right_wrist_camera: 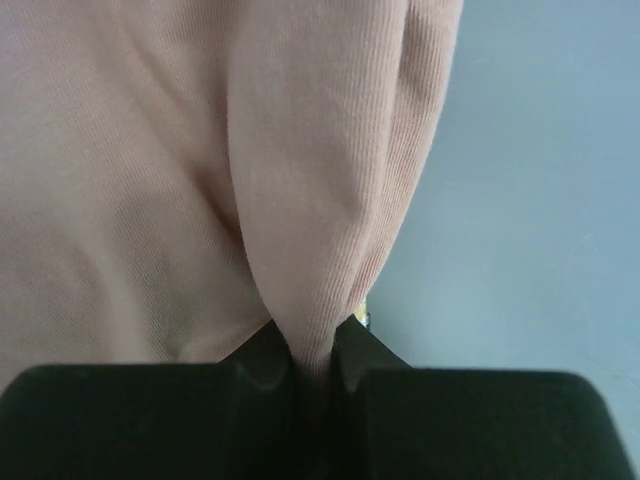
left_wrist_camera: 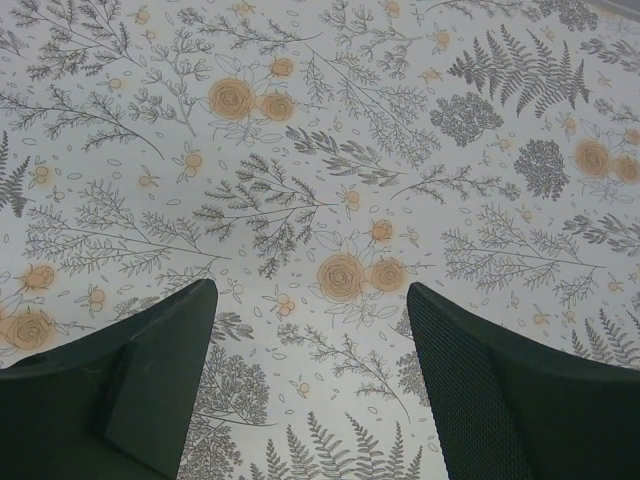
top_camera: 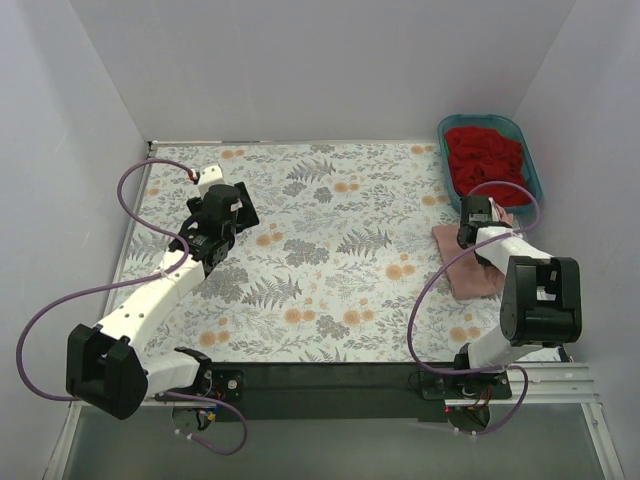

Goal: Fold and stack the t-shirts
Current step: Neatly place the folded tshirt to the corner

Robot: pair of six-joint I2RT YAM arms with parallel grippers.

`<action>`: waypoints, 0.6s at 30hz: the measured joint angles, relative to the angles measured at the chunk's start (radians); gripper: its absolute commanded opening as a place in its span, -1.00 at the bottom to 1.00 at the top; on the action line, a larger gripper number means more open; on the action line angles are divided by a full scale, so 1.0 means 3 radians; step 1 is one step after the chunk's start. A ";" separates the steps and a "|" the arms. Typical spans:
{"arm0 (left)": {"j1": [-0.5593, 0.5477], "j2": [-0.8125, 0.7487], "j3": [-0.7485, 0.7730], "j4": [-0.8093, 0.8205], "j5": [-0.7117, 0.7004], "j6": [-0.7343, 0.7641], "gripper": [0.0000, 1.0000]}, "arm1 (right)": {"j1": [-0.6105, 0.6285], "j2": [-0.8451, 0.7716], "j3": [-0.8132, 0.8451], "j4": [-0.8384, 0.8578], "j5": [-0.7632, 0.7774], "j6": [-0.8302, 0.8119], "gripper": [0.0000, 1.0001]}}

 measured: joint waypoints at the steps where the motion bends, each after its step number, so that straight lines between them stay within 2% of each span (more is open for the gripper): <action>1: 0.0000 0.0005 0.0000 0.0001 0.0001 0.0000 0.51 | -0.0023 0.0024 0.0000 0.0031 0.0031 -0.0038 -0.97; 7: 0.0001 0.0006 0.0000 0.0001 0.0001 0.0001 0.51 | -0.0174 0.0095 -0.0092 0.0139 0.0182 -0.0132 -0.97; 14: 0.0003 0.0006 0.0000 0.0001 0.0004 0.0003 0.51 | -0.0566 0.0088 -0.0139 0.0183 0.0271 -0.0134 -0.97; 18: 0.0003 0.0006 0.0000 0.0001 0.0004 0.0005 0.51 | -0.0615 0.0088 -0.0139 0.0238 0.0306 -0.0148 -0.97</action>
